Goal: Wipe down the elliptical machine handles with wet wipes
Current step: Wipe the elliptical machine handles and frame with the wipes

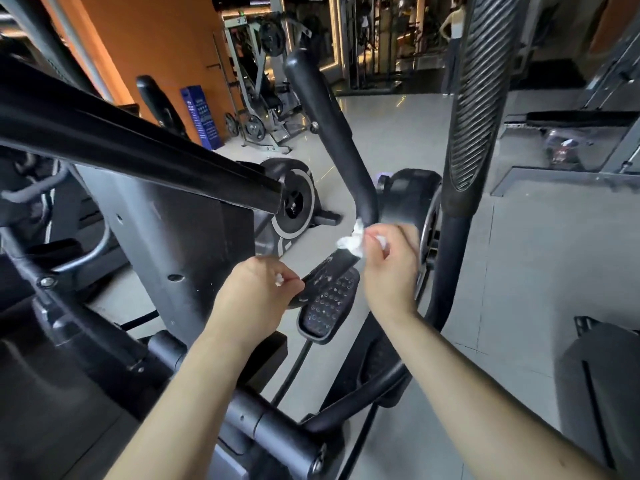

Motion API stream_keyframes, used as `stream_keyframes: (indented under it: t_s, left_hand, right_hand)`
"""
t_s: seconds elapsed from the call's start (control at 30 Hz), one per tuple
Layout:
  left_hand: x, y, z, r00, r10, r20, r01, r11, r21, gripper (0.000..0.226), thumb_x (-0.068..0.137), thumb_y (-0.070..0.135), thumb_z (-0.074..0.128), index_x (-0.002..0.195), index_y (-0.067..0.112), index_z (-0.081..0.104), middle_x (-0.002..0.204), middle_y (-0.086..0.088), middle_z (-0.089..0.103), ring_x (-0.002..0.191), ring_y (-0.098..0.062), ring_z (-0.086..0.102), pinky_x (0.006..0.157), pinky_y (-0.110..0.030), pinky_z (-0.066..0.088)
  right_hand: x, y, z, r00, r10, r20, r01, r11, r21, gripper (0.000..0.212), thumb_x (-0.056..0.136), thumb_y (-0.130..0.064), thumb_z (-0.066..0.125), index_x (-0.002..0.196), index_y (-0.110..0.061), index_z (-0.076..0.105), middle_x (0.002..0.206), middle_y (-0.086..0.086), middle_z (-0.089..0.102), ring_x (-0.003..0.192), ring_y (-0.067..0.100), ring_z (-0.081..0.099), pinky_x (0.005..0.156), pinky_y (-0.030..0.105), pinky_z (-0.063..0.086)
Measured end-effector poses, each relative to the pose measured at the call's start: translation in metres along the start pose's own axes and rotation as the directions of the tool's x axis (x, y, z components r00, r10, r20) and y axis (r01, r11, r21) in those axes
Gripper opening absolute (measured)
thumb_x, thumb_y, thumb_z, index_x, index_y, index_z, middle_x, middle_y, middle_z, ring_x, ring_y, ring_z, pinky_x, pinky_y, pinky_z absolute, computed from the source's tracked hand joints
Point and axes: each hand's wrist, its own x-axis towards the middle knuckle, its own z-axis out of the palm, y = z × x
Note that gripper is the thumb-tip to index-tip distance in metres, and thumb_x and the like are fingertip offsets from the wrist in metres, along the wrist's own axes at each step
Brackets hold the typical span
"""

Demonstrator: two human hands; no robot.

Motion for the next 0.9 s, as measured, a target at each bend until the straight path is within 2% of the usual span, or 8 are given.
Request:
stream_keyframes:
  t_s: [0.1, 0.23, 0.33, 0.43, 0.53, 0.6, 0.7, 0.9]
  left_hand:
    - [0.0, 0.0, 0.0, 1.0, -0.019, 0.002, 0.019, 1.0, 0.011, 0.009, 0.086, 0.031, 0.076, 0.077, 0.031, 0.077, 0.082, 0.017, 0.068, 0.076, 0.0, 0.063, 0.061, -0.018, 0.046]
    - [0.001, -0.001, 0.0, 0.999, -0.039, 0.01, 0.039, 0.999, 0.003, 0.009, 0.087, 0.033, 0.076, 0.078, 0.032, 0.076, 0.09, 0.012, 0.07, 0.079, -0.002, 0.063, 0.065, -0.023, 0.05]
    - [0.0, 0.001, 0.0, 0.999, -0.046, 0.007, 0.046, 0.999, -0.006, 0.008, 0.087, 0.033, 0.076, 0.079, 0.033, 0.078, 0.092, 0.014, 0.071, 0.082, -0.001, 0.064, 0.069, -0.026, 0.054]
    - [0.0, 0.001, 0.0, 0.998, -0.055, 0.012, 0.056, 0.998, -0.009, 0.009, 0.086, 0.033, 0.076, 0.077, 0.033, 0.078, 0.092, 0.014, 0.07, 0.079, -0.002, 0.064, 0.065, -0.025, 0.053]
    - [-0.001, -0.002, 0.0, 0.999, -0.042, 0.015, 0.042, 0.999, -0.013, 0.01, 0.086, 0.032, 0.075, 0.076, 0.032, 0.077, 0.091, 0.015, 0.07, 0.077, 0.0, 0.063, 0.061, -0.02, 0.048]
    - [-0.001, -0.002, 0.001, 1.0, -0.027, 0.01, 0.027, 0.999, -0.017, 0.011, 0.086, 0.03, 0.075, 0.075, 0.03, 0.078, 0.091, 0.016, 0.069, 0.079, 0.003, 0.062, 0.06, -0.015, 0.045]
    - [0.0, -0.003, 0.0, 1.0, -0.013, 0.014, 0.013, 1.0, -0.017, 0.011, 0.086, 0.031, 0.075, 0.075, 0.031, 0.078, 0.09, 0.016, 0.069, 0.08, 0.005, 0.061, 0.057, -0.007, 0.04]
    - [0.001, -0.005, 0.0, 1.0, -0.006, 0.028, 0.007, 0.999, -0.035, 0.01, 0.087, 0.033, 0.076, 0.078, 0.033, 0.078, 0.097, 0.015, 0.069, 0.089, 0.006, 0.061, 0.068, -0.014, 0.048]
  right_hand:
    - [0.008, -0.001, 0.001, 0.998, -0.031, -0.045, 0.03, 1.0, -0.006, 0.019, 0.09, -0.001, 0.063, 0.092, -0.014, 0.077, 0.107, 0.0, 0.051, 0.096, -0.001, 0.055, 0.09, 0.006, 0.038]
    - [-0.003, 0.003, 0.001, 0.995, -0.101, -0.014, 0.102, 0.993, 0.051, 0.018, 0.092, 0.004, 0.065, 0.096, -0.009, 0.078, 0.107, 0.003, 0.058, 0.091, 0.01, 0.061, 0.085, 0.02, 0.05]
    - [-0.01, 0.003, 0.002, 0.99, -0.14, 0.012, 0.138, 0.986, 0.092, 0.008, 0.089, -0.001, 0.076, 0.094, -0.006, 0.079, 0.105, 0.006, 0.06, 0.085, 0.01, 0.064, 0.078, 0.015, 0.05]
    - [-0.015, 0.005, 0.003, 0.993, -0.112, 0.021, 0.109, 0.986, 0.129, 0.01, 0.09, -0.001, 0.075, 0.094, -0.008, 0.08, 0.1, 0.003, 0.065, 0.086, 0.013, 0.067, 0.081, 0.015, 0.049]
    - [-0.036, 0.007, 0.006, 0.996, -0.07, 0.051, 0.061, 0.984, 0.166, 0.012, 0.092, -0.001, 0.073, 0.092, -0.012, 0.079, 0.099, -0.003, 0.068, 0.094, 0.015, 0.069, 0.085, 0.027, 0.054]
    - [-0.061, 0.004, 0.011, 0.992, -0.086, 0.088, 0.069, 0.981, 0.183, 0.009, 0.091, -0.001, 0.075, 0.089, -0.01, 0.077, 0.096, -0.002, 0.069, 0.094, 0.017, 0.069, 0.082, 0.032, 0.055]
    - [-0.069, 0.002, 0.011, 0.984, -0.11, 0.139, 0.076, 0.969, 0.235, 0.009, 0.091, -0.001, 0.077, 0.085, -0.007, 0.075, 0.094, -0.002, 0.07, 0.087, 0.017, 0.07, 0.076, 0.03, 0.054]
    - [-0.023, 0.014, 0.005, 0.999, 0.037, -0.006, -0.035, 0.977, 0.21, 0.012, 0.093, 0.0, 0.071, 0.088, -0.01, 0.069, 0.087, 0.001, 0.066, 0.079, 0.017, 0.064, 0.074, 0.031, 0.052]
